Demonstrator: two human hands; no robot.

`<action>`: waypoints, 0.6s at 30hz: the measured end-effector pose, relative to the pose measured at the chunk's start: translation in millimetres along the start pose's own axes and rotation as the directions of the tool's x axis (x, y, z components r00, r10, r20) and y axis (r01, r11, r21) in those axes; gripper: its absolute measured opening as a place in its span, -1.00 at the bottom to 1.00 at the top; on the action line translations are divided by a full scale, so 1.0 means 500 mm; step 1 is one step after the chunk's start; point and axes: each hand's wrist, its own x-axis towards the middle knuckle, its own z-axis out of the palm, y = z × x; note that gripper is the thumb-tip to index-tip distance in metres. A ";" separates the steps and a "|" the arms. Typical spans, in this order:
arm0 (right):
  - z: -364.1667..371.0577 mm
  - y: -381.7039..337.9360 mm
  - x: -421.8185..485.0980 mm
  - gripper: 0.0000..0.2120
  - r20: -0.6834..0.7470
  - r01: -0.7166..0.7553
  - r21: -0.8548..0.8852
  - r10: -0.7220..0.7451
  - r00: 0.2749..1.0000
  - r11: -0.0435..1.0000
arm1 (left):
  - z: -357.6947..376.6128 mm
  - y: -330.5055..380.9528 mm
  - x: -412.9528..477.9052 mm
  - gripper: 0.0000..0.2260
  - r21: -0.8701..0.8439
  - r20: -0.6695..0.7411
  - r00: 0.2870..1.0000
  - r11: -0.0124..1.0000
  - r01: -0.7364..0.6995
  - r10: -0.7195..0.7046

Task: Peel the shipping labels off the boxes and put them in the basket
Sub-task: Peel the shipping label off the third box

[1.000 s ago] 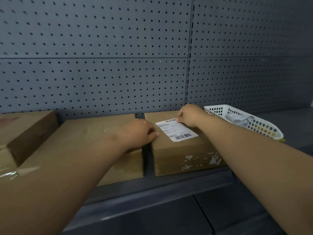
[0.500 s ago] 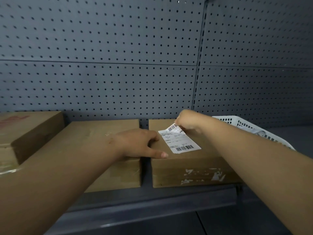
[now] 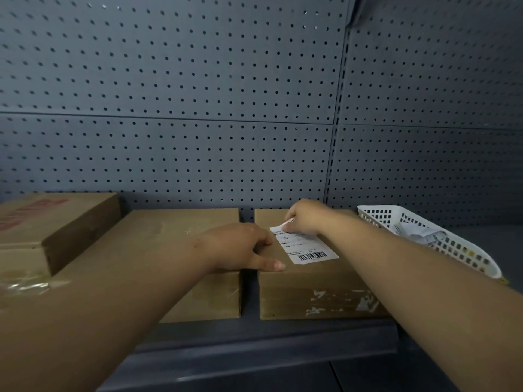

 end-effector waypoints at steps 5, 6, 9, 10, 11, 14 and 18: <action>-0.003 0.003 0.004 -0.86 -0.055 0.087 0.088 -0.082 0.995 0.992 | -0.001 0.000 0.002 -0.41 0.007 0.002 1.000 1.000 -0.001 0.001; -0.004 0.008 0.003 -0.85 -0.051 0.091 0.132 -0.085 0.995 0.987 | 0.000 0.000 0.003 -0.41 0.010 0.001 1.000 1.000 -0.002 0.002; 0.001 0.013 0.000 -0.72 0.059 0.061 0.194 -0.074 0.996 0.979 | 0.000 0.001 0.003 -0.41 0.020 0.003 1.000 1.000 -0.001 0.001; 0.003 0.011 0.000 -0.62 0.090 0.056 0.190 -0.074 0.993 0.980 | 0.000 0.001 0.003 -0.41 0.031 0.006 1.000 1.000 -0.003 0.003; 0.004 0.006 0.001 -0.51 0.096 0.067 0.174 -0.084 0.992 0.982 | 0.000 0.001 0.004 -0.40 0.040 0.008 1.000 0.999 -0.004 0.003; 0.004 -0.009 -0.001 -0.60 0.058 0.150 0.098 -0.157 0.986 0.984 | 0.000 0.002 0.003 -0.39 0.045 0.011 1.000 0.999 0.002 -0.003; -0.005 -0.005 -0.007 -0.83 0.000 0.227 0.068 -0.228 0.974 0.971 | 0.000 0.000 0.004 -0.38 0.039 0.006 1.000 0.999 -0.001 0.001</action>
